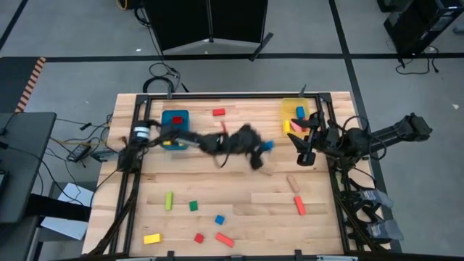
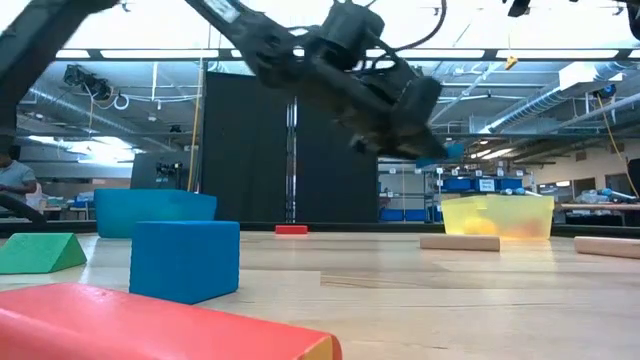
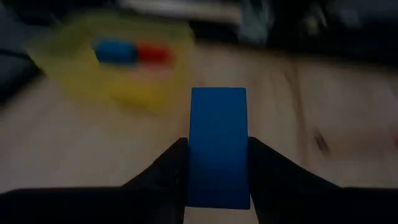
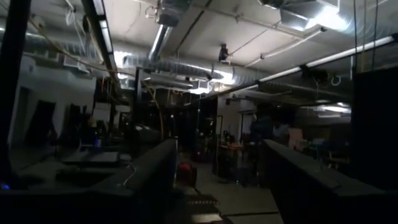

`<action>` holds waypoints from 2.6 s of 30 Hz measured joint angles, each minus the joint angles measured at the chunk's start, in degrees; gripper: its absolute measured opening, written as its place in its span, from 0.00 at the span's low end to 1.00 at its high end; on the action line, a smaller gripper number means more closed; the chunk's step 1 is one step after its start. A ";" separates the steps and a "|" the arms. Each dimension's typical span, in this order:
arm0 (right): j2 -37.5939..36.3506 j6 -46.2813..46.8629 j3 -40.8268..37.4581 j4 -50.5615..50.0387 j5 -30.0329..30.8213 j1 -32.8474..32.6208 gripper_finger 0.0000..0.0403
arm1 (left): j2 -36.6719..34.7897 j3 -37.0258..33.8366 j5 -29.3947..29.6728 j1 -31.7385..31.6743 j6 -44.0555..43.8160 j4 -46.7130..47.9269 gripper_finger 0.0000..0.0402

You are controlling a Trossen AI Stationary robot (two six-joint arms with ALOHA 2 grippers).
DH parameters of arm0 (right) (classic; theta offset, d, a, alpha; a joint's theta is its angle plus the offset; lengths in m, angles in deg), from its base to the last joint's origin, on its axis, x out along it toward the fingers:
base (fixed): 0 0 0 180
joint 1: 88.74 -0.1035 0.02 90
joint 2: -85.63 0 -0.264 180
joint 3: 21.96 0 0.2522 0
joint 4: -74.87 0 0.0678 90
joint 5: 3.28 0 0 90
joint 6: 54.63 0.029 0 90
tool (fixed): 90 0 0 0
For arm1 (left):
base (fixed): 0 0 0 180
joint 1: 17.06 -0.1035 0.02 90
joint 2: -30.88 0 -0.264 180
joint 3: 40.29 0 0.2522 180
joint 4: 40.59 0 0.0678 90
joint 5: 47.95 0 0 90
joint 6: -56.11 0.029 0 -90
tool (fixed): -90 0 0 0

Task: Sort blocks by size
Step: Put the large blue block into the yellow bin, then put the large light brown block into the yellow bin

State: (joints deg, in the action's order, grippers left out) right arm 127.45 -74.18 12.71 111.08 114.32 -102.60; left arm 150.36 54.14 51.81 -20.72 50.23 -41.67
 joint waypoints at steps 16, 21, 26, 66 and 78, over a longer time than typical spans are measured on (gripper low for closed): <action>0.31 -0.43 0.00 1.80 0.04 -2.99 0.60 | 28.56 46.67 -14.40 -11.17 -3.89 8.81 0.33; 0.30 1.07 0.00 1.82 0.02 -3.24 0.59 | 34.02 52.68 -15.87 -12.04 -8.32 6.36 0.33; 0.58 1.75 0.00 1.26 0.02 -4.24 0.60 | 34.13 52.02 -17.28 -12.48 -10.45 7.76 0.61; 29.20 29.23 18.12 -51.37 0.67 -1.85 0.60 | -60.26 -47.59 9.60 8.21 -6.22 -13.89 0.14; 44.06 38.70 22.14 -65.58 -7.00 -0.67 0.60 | -69.36 -51.41 16.82 17.61 -11.20 2.53 0.14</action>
State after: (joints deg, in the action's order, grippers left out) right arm 171.51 -35.48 34.85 45.50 107.32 -103.28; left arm 81.00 2.73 68.64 -3.10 39.03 -39.14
